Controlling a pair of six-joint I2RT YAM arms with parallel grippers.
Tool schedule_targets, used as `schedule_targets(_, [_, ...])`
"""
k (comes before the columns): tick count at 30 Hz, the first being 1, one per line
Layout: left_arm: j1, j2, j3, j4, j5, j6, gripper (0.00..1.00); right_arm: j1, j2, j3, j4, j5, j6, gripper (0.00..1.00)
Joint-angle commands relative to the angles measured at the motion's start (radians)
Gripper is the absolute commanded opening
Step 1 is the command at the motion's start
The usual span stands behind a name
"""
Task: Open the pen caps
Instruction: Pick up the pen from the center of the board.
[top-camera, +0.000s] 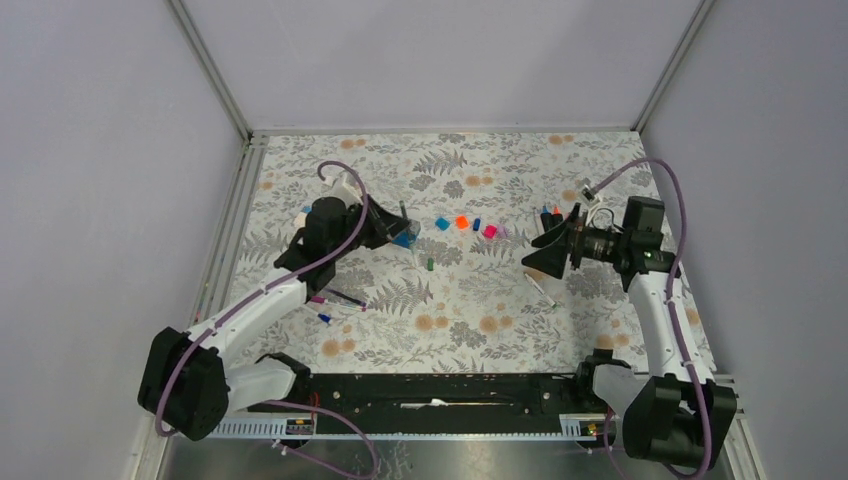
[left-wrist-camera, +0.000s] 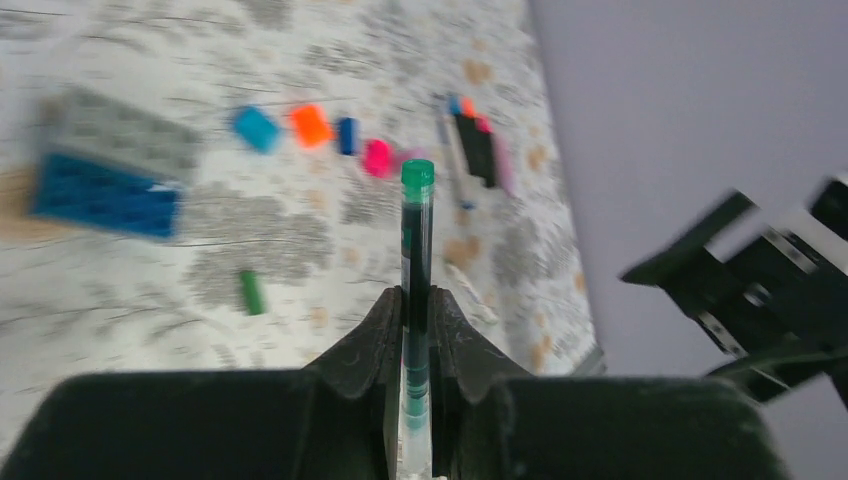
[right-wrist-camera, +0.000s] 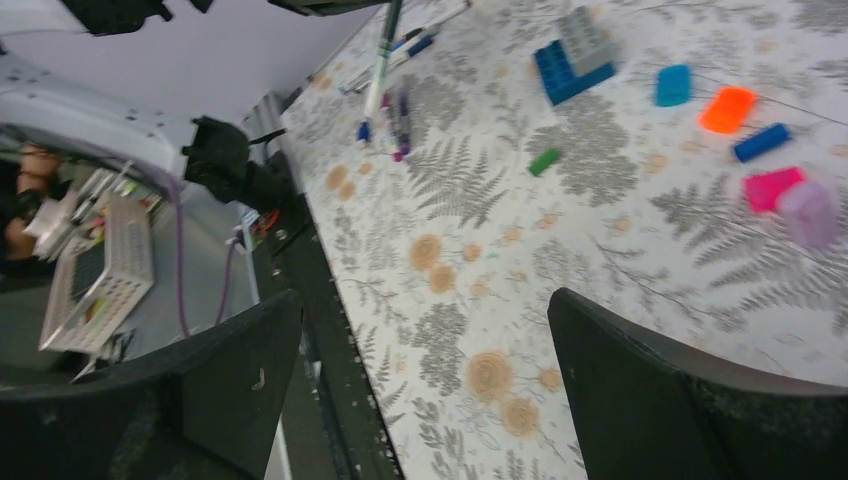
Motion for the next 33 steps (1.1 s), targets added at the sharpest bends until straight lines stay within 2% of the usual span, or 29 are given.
schedule_targets(1, [-0.141, 0.018, 0.022, 0.264, -0.023, -0.053, 0.0, 0.114, 0.01, 0.011, 0.195, -0.048, 0.277, 1.0])
schedule_targets(4, [-0.243, 0.081, 0.087, 0.289, -0.098, -0.025, 0.0, 0.166, 0.022, -0.033, 0.463, -0.085, 0.54, 0.99])
schedule_targets(6, [-0.294, 0.125, 0.132, 0.303, -0.139, -0.006, 0.0, 0.182, 0.029, -0.05, 0.568, -0.095, 0.647, 1.0])
schedule_targets(9, [-0.351, 0.191, 0.186, 0.339, -0.166, 0.0, 0.0, 0.229, 0.03, -0.048, 0.559, -0.078, 0.657, 1.0])
schedule_targets(17, [-0.443, 0.317, 0.289, 0.388, -0.144, 0.013, 0.0, 0.235, 0.034, 0.004, 0.436, -0.001, 0.552, 1.0])
schedule_targets(26, [-0.498, 0.325, 0.258, 0.439, -0.128, 0.023, 0.0, 0.219, 0.052, 0.058, 0.446, 0.078, 0.643, 0.99])
schedule_targets(33, [-0.537, 0.341, 0.262, 0.454, -0.131, 0.02, 0.0, 0.218, 0.07, 0.033, 0.638, 0.069, 0.873, 0.83])
